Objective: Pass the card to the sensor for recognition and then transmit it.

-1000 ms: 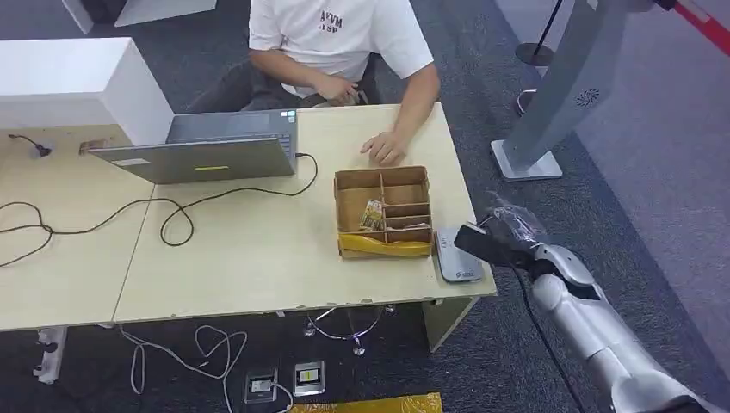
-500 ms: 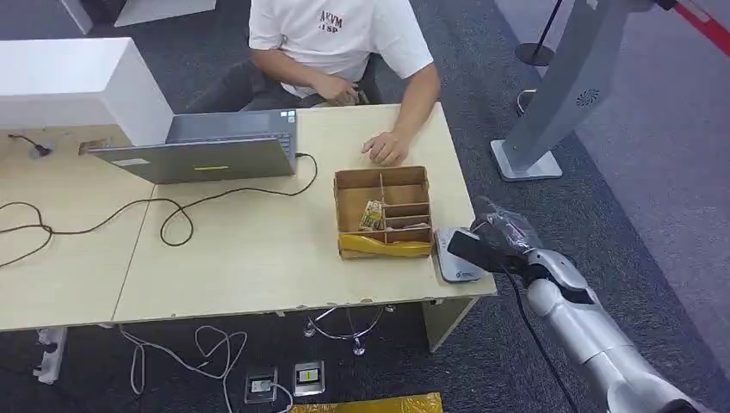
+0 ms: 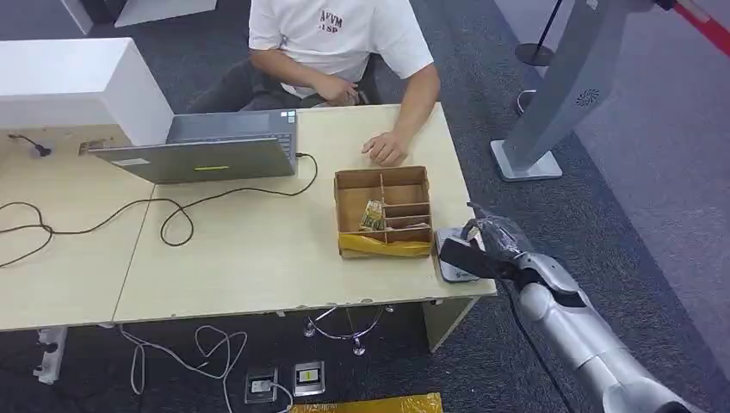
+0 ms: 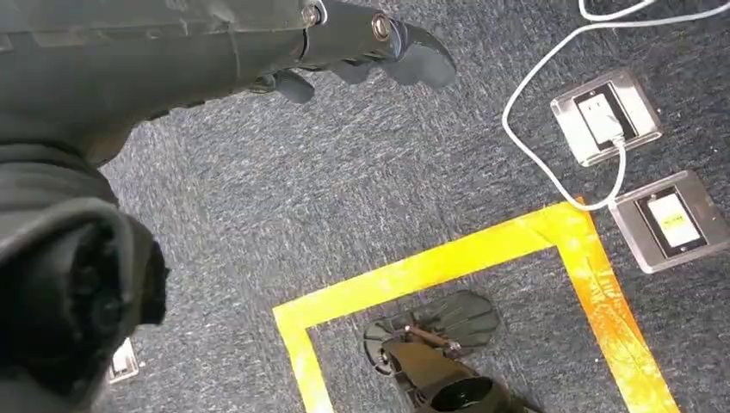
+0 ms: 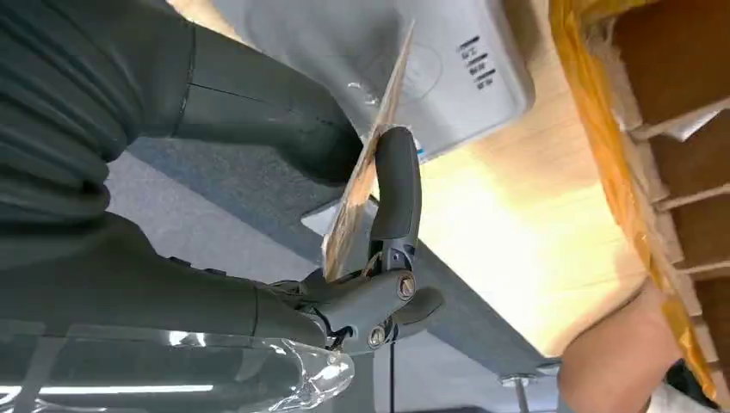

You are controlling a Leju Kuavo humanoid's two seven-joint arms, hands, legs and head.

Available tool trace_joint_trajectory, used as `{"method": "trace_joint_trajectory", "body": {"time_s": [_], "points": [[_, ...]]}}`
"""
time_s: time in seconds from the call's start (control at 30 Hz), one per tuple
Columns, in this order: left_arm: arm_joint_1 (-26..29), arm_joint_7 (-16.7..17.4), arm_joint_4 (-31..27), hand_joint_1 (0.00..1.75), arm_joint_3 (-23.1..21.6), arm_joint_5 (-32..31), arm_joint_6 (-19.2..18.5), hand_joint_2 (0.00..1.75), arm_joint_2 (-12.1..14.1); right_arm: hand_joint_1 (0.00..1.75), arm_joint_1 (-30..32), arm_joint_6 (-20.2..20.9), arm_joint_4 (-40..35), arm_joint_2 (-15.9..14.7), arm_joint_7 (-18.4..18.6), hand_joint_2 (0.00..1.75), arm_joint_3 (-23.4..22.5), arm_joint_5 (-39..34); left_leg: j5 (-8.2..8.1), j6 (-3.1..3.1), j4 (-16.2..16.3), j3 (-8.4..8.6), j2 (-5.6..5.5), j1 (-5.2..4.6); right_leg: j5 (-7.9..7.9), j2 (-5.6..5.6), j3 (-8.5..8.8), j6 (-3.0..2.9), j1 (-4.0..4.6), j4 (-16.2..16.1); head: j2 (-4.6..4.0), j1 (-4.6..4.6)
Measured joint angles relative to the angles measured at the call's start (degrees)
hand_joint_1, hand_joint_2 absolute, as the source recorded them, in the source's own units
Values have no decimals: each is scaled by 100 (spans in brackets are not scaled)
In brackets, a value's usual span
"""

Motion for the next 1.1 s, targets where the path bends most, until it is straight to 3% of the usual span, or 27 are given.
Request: {"method": "trace_joint_trajectory", "body": {"time_s": [0.47, 0.7, 0.8, 1.1], "points": [[-2, 0, 33, 0, 0, 0, 11, 0, 0, 175, 28, 11, -105, -2, 50, 175, 87, 24, 0, 0, 0, -1, 0, 0, 0, 0, 1, 0, 0, 1, 0, 0], [-2, 0, 31, 0, 0, 33, 35, 0, -2, 175, -315, 57, -105, -4, -147, 175, 57, 230, 0, 0, 0, -2, 0, 0, 1, 1, 0, -1, -1, 1, 0, 0], [-3, -18, 33, 0, -2, -9, 61, 0, -2, 175, -794, 142, -85, -26, -376, 175, -13, 409, 2, -1, 1, -6, 8, -4, 10, 5, -10, -6, -5, 3, 0, -2], [-11, -206, 31, 0, -52, -184, 201, 0, -11, 175, -3015, 210, 337, -85, -1157, 175, -146, 717, 9, 0, 1, -15, 19, -4, 13, 12, -15, -6, -4, 3, 0, 2]]}}
